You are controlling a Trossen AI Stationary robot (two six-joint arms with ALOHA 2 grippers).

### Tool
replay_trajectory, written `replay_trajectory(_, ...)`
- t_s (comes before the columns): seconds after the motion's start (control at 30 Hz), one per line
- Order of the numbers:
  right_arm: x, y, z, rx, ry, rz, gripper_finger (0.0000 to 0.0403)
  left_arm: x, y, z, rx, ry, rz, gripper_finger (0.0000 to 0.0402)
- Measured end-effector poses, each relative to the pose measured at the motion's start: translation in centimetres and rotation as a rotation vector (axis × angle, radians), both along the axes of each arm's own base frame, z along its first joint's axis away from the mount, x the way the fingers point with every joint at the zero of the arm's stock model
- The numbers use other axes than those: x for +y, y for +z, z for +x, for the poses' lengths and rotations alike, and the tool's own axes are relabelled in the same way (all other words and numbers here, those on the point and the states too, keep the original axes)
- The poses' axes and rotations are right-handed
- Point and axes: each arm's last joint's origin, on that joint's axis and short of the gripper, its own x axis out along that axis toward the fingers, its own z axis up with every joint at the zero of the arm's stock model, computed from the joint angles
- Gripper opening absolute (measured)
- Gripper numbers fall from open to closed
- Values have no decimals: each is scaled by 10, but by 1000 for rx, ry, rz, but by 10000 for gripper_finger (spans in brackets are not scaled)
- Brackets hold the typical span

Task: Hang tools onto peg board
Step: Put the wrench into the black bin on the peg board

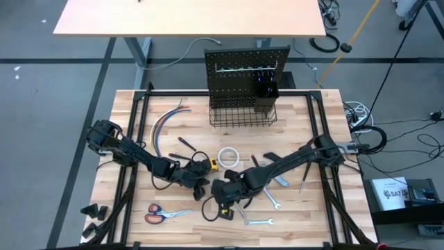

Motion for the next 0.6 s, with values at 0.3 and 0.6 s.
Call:
replay_trajectory(0.3, -6, -14, 10, -34, -223, -9, 132, 0, 0, 0, 0, 12, -15, 2)
replay_trajectory(0.6, -12, -34, 14, 87, -268, 123, 206, 0, 0, 0, 1, 11, -14, 2)
